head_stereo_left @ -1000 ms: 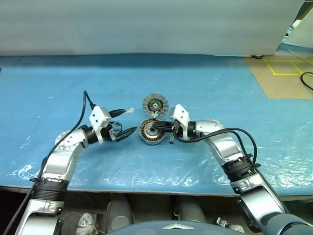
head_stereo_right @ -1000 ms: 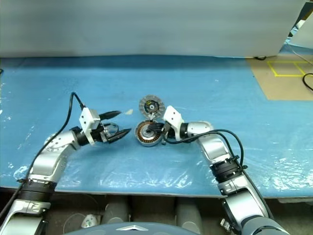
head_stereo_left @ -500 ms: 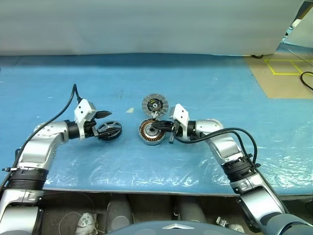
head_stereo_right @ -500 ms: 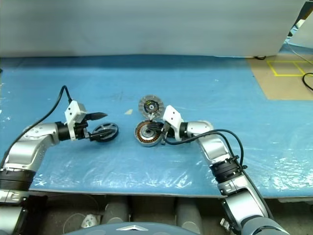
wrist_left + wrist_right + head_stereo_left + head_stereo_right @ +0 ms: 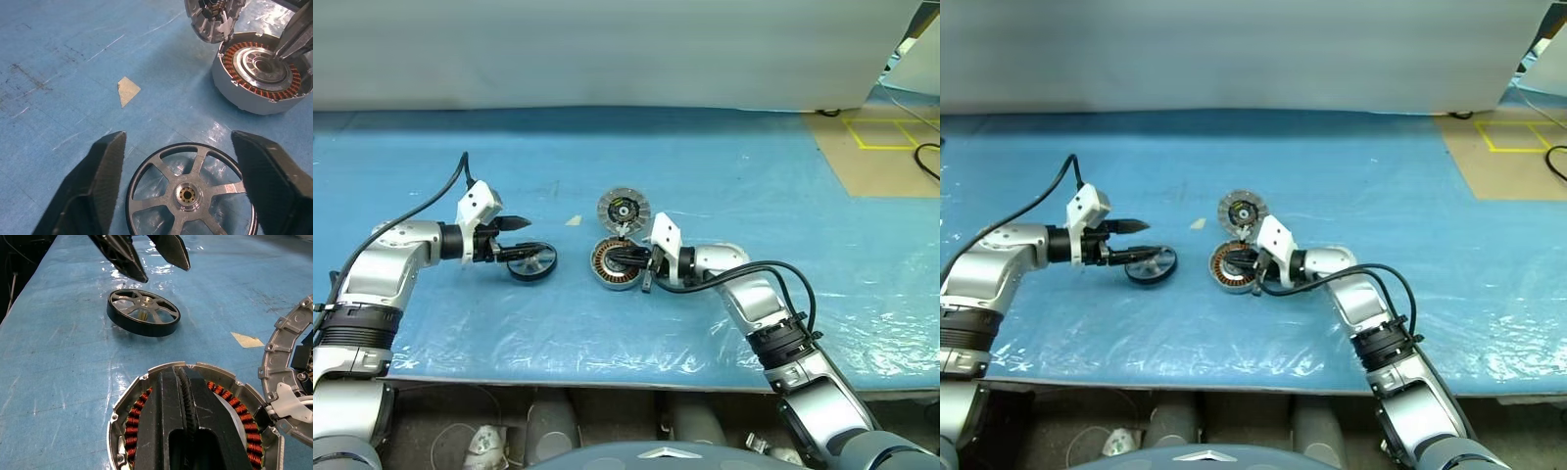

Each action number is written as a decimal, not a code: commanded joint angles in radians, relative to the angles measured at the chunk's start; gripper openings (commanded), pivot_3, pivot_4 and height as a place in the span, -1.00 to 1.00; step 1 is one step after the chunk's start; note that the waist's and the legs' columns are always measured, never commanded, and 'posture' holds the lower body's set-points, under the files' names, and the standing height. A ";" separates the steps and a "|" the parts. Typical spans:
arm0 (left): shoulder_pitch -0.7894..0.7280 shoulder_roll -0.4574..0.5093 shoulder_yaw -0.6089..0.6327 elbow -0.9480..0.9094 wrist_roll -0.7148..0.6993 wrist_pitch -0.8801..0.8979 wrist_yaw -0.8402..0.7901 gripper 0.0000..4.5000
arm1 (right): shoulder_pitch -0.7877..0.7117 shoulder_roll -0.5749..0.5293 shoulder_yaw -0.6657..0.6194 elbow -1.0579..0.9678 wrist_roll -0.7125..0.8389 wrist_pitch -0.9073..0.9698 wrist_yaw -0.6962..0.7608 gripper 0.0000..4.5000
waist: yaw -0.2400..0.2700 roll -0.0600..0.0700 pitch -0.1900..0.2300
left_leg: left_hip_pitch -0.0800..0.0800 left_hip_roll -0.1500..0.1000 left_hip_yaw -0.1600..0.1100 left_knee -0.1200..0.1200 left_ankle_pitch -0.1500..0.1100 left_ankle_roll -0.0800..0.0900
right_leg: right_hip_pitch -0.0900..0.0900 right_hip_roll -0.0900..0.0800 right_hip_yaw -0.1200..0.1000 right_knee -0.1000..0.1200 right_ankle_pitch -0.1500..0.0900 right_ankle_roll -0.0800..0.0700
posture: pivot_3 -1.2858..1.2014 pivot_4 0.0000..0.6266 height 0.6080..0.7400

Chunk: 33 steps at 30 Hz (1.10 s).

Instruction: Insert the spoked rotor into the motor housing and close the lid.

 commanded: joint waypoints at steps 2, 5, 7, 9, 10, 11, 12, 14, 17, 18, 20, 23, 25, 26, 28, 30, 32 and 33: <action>-0.037 0.026 -0.011 0.001 0.020 -0.008 -0.037 0.47 | -0.024 0.009 0.006 -0.013 0.006 -0.022 0.019 -1.00 | 0.001 0.000 0.000 | 0.000 0.000 0.000 0.000 0.000 0.000 | 0.000 0.000 0.000 0.000 0.000 0.000 | 0.03 -0.52 1.00; -0.049 0.045 -0.030 0.015 0.039 -0.013 -0.070 0.47 | -0.034 0.012 0.010 -0.003 0.005 -0.027 0.028 -1.00 | 0.000 0.000 0.000 | 0.000 0.000 0.000 0.000 0.000 0.000 | 0.000 0.000 0.000 0.000 0.000 0.000 | 0.03 -0.52 1.00; -0.054 0.049 -0.037 0.018 0.045 -0.016 -0.084 0.47 | -0.039 0.011 0.009 0.003 0.004 -0.031 0.032 -1.00 | 0.000 0.000 0.000 | 0.000 0.000 0.000 0.000 0.000 0.000 | 0.000 0.000 0.000 0.000 0.000 0.000 | 0.03 -0.52 1.00; -0.056 0.052 -0.044 0.018 0.051 -0.015 -0.099 0.47 | -0.043 0.012 0.008 0.007 0.003 -0.033 0.031 -1.00 | 0.002 0.000 0.000 | 0.000 0.000 0.000 0.000 0.000 0.000 | 0.000 0.000 0.000 0.000 0.000 0.000 | 0.03 -0.52 1.00; -0.055 0.056 -0.050 0.019 0.060 -0.018 -0.105 0.47 | -0.043 0.013 0.007 0.007 0.003 -0.033 0.029 -1.00 | 0.002 0.000 0.000 | -0.001 0.000 0.000 0.000 0.000 0.000 | 0.000 0.000 0.000 0.000 0.000 0.000 | 0.03 -0.52 1.00; -0.054 0.059 -0.056 0.021 0.069 -0.023 -0.111 0.47 | -0.042 0.015 0.006 0.005 0.003 -0.032 0.026 -1.00 | 0.003 0.000 0.000 | -0.001 0.000 0.000 0.000 0.000 0.000 | 0.000 0.000 0.000 0.000 0.000 0.000 | 0.03 -0.52 1.00; -0.054 0.059 -0.061 0.025 0.076 -0.031 -0.115 0.47 | -0.041 0.016 0.005 0.004 0.003 -0.032 0.023 -1.00 | 0.003 0.000 0.000 | -0.001 0.000 0.000 0.000 0.000 0.000 | 0.000 0.000 0.000 0.000 0.000 0.000 | 0.03 -0.52 1.00; -0.059 0.057 -0.071 0.035 0.089 -0.049 -0.123 0.47 | -0.038 0.018 0.005 0.003 0.002 -0.031 0.019 -1.00 | 0.003 0.000 0.000 | -0.001 0.000 0.000 0.000 0.000 0.000 | 0.000 0.000 0.000 0.000 0.000 0.000 | 0.03 -0.52 1.00; -0.064 0.055 -0.092 0.052 0.119 -0.089 -0.135 0.47 | -0.032 0.019 0.007 -0.003 0.003 -0.028 0.015 -1.00 | 0.003 0.000 0.000 | -0.001 0.000 0.000 0.000 0.000 0.000 | 0.000 0.000 0.000 0.000 0.000 0.000 | 0.03 -0.52 1.00; -0.064 0.054 -0.099 0.060 0.133 -0.112 -0.136 0.47 | -0.031 0.020 0.007 -0.005 0.003 -0.027 0.014 -1.00 | 0.003 0.000 0.000 | -0.001 0.000 0.000 0.000 0.000 0.000 | 0.000 0.000 0.000 0.000 0.000 0.000 | 0.03 -0.52 1.00; -0.069 0.049 -0.113 0.085 0.160 -0.147 -0.132 0.47 | -0.027 0.021 0.008 -0.006 0.002 -0.027 0.011 -1.00 | 0.003 0.000 0.000 | -0.001 0.000 0.000 0.000 0.000 0.000 | 0.000 0.000 0.000 0.000 0.000 0.000 | 0.03 -0.52 1.00; -0.077 0.044 -0.127 0.123 0.192 -0.202 -0.132 0.47 | -0.023 0.023 0.009 -0.009 0.001 -0.026 0.008 -1.00 | 0.002 0.000 0.000 | -0.001 0.000 0.000 0.000 0.000 0.000 | 0.000 0.000 0.000 0.000 0.000 0.000 | 0.03 -0.52 1.00; -0.085 0.037 -0.132 0.140 0.204 -0.231 -0.135 0.47 | -0.020 0.023 0.009 -0.014 0.003 -0.023 0.006 -1.00 | 0.003 0.000 0.000 | -0.001 0.000 0.000 0.000 0.000 0.000 | 0.000 0.000 0.000 0.000 0.000 0.000 | 0.03 -0.52 1.00; -0.087 0.035 -0.137 0.147 0.210 -0.241 -0.139 0.47 | -0.019 0.023 0.009 -0.016 0.003 -0.021 0.005 -1.00 | 0.004 0.000 0.000 | -0.001 0.000 0.000 0.000 0.000 0.000 | 0.000 0.000 0.000 0.000 0.000 0.000 | 0.03 -0.52 1.00; -0.088 0.037 -0.148 0.162 0.225 -0.266 -0.147 0.47 | -0.017 0.023 0.011 -0.019 0.004 -0.020 0.003 -1.00 | 0.004 0.000 0.000 | -0.001 0.000 0.000 0.000 0.000 0.000 | 0.000 0.000 0.000 0.000 0.000 0.000 | 0.03 -0.52 1.00; -0.091 0.031 -0.150 0.170 0.226 -0.277 -0.151 0.47 | -0.015 0.021 0.010 -0.021 0.005 -0.019 0.003 -1.00 | 0.004 0.000 0.000 | -0.001 0.000 0.000 0.000 0.000 0.000 | 0.000 0.000 0.000 0.000 0.000 0.000 | 0.03 -0.52 1.00; -0.100 0.022 -0.153 0.177 0.231 -0.297 -0.157 0.47 | -0.015 0.018 0.009 -0.021 0.005 -0.018 0.003 -1.00 | 0.004 0.000 0.000 | -0.001 0.000 0.000 0.000 0.000 0.000 | 0.000 0.000 0.000 0.000 0.000 0.000 | 0.03 -0.52 1.00; -0.104 0.019 -0.155 0.181 0.235 -0.306 -0.160 0.47 | -0.015 0.017 0.009 -0.021 0.005 -0.018 0.002 -1.00 | 0.004 0.000 0.000 | -0.001 0.000 0.000 0.000 0.000 0.000 | 0.000 0.000 0.000 0.000 0.000 0.000 | 0.03 -0.52 1.00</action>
